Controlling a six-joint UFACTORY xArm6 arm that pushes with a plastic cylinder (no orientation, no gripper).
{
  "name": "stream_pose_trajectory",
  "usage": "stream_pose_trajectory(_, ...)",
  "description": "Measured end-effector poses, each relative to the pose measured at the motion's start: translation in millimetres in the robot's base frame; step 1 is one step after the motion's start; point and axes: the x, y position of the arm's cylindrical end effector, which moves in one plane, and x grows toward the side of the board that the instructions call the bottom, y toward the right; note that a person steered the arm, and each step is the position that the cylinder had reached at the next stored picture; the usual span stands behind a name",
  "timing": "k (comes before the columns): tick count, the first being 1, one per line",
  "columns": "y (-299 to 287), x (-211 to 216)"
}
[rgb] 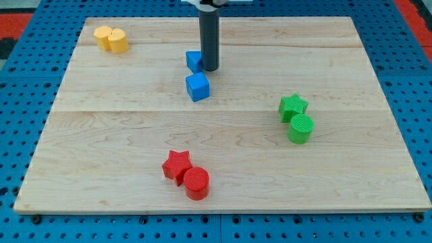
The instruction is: Place the red blocks to the bottom of the green blocks
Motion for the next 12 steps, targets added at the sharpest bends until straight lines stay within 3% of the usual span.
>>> stream_pose_trajectory(1,22,27)
stream_pose_trajectory(2,59,93)
stream_pose_trajectory(4,-94,174)
stream_pose_trajectory(5,-95,217)
stream_pose_trajectory(6,-62,233)
stream_pose_trajectory(7,-37,221)
stream_pose_trajectory(10,120,210)
stream_pose_trajectory(12,147,269)
